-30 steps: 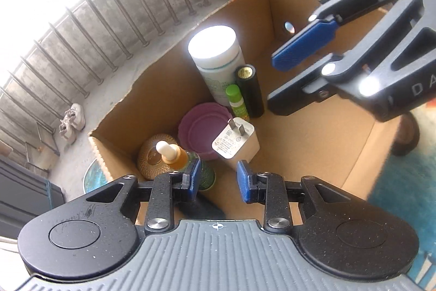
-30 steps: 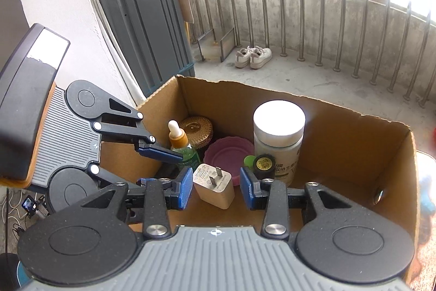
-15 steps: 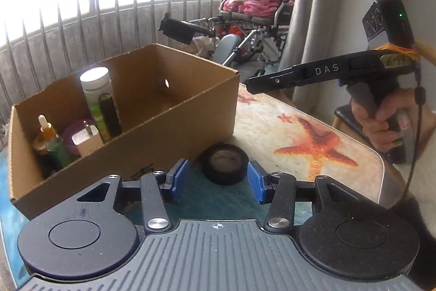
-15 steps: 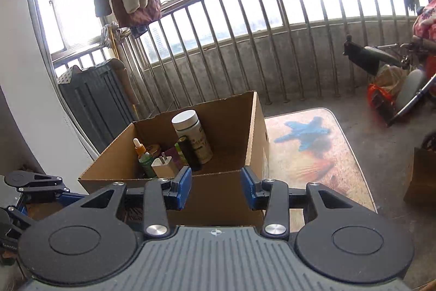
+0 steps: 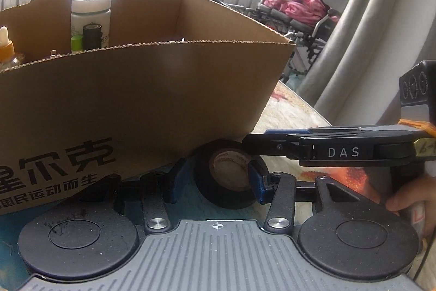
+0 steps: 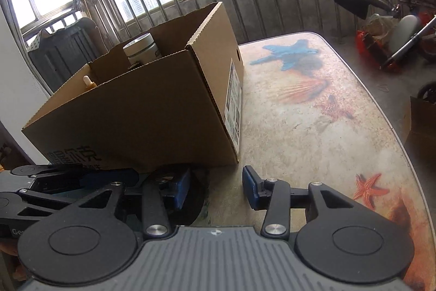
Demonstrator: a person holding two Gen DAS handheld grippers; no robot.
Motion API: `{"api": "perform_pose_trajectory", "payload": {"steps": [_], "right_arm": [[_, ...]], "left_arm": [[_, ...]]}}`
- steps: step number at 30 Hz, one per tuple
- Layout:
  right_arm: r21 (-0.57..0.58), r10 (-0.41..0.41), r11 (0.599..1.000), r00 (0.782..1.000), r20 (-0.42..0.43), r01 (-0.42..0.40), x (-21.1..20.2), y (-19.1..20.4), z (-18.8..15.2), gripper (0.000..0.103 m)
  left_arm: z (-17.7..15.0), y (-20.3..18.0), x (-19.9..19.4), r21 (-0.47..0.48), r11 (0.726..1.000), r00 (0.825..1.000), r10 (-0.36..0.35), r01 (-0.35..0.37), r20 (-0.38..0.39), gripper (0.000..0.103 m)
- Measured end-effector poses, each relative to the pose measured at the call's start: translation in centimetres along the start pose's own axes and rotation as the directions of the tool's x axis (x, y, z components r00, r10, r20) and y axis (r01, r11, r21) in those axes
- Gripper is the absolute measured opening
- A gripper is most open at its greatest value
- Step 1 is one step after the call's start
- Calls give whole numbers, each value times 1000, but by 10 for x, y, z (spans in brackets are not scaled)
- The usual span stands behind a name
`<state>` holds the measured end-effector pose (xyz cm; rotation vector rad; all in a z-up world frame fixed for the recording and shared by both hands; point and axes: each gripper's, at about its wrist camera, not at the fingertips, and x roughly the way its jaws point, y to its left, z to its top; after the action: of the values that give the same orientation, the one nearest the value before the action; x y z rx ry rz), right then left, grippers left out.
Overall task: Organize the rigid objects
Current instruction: 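Lower the left gripper onto the black tape roll and grasp it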
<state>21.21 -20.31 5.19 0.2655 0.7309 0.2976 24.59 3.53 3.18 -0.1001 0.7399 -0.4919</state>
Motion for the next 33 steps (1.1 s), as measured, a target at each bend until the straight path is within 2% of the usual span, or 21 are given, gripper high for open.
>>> {"api": "perform_pose_trajectory", "payload": {"steps": [4,8,12,14,23,29,33], "right_arm": [[17,28,999,1000,-3,-28,0,2,-1,46],[76,59,995,998,6,-59,-1,-4,-1,46],[133,100,986,995,-1,-99,3,-6,1,46],[158,134,979,991,-10,-131,5,-6,0,46],[144,143,980,990,-16,-139,4,0,-2,45],[152,140,979,990,-22,-135,0,0,-4,46],[132,151,980,988,-28,-146,-1,4,-7,46]], "left_arm": [[-2,-3,4,24,999,1000,26,-27,17,46],[-6,-13,4,106,992,997,62,-66,39,32],[-11,-17,1,139,984,994,103,-108,45,19],[-14,-19,-1,158,980,992,115,-122,52,19],[-16,-24,-8,189,968,987,160,-162,28,18],[-19,-46,-8,355,903,969,246,-241,33,17],[-20,-48,-11,380,890,965,261,-251,27,17]]}}
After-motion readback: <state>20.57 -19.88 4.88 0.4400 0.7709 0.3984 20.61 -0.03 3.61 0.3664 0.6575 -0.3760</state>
